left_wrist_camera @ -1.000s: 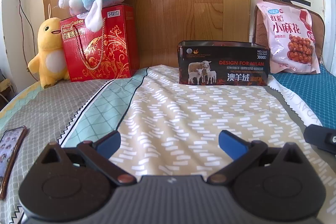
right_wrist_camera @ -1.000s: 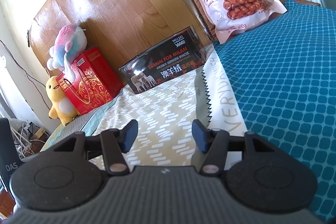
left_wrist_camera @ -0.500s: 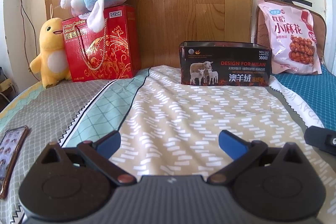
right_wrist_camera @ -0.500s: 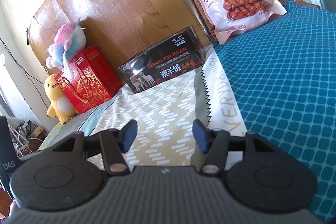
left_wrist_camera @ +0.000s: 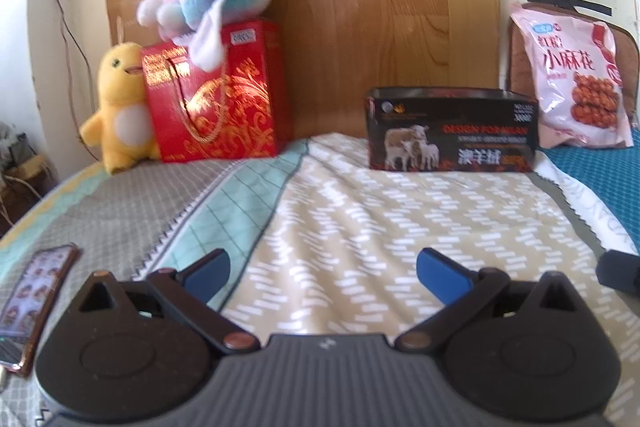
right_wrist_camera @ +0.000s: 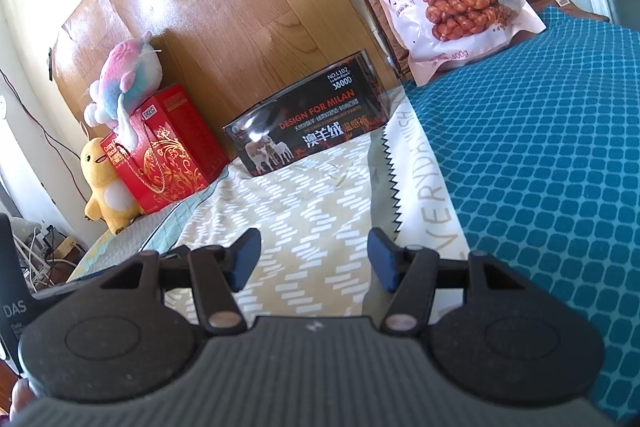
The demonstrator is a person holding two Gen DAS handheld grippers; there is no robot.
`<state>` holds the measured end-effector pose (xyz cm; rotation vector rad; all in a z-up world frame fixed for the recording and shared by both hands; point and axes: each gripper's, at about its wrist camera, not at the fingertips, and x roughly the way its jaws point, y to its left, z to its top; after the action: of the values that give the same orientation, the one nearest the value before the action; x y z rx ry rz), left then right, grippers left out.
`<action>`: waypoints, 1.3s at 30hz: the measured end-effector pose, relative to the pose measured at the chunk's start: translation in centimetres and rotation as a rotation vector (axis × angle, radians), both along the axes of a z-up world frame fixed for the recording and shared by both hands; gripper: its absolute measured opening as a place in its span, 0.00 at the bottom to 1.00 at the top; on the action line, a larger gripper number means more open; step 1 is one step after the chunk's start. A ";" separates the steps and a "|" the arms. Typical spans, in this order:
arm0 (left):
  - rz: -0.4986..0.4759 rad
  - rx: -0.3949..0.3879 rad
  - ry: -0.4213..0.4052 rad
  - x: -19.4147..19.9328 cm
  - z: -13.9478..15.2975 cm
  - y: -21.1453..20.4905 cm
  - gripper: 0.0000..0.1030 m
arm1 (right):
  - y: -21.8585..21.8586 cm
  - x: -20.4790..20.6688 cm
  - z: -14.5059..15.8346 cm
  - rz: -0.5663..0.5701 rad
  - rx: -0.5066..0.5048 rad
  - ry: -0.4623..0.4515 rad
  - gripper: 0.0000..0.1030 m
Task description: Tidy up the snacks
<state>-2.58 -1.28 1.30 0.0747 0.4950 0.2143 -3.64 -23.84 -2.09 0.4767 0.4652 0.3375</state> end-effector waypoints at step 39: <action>-0.046 -0.079 0.148 -0.3 0.6 0.4 1.00 | 1.1 -1.2 1.4 -0.008 -0.098 0.001 0.68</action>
<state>-2.91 -0.90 1.93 0.0251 0.6478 0.1451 -4.85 -22.74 -0.69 0.3832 0.4779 0.3052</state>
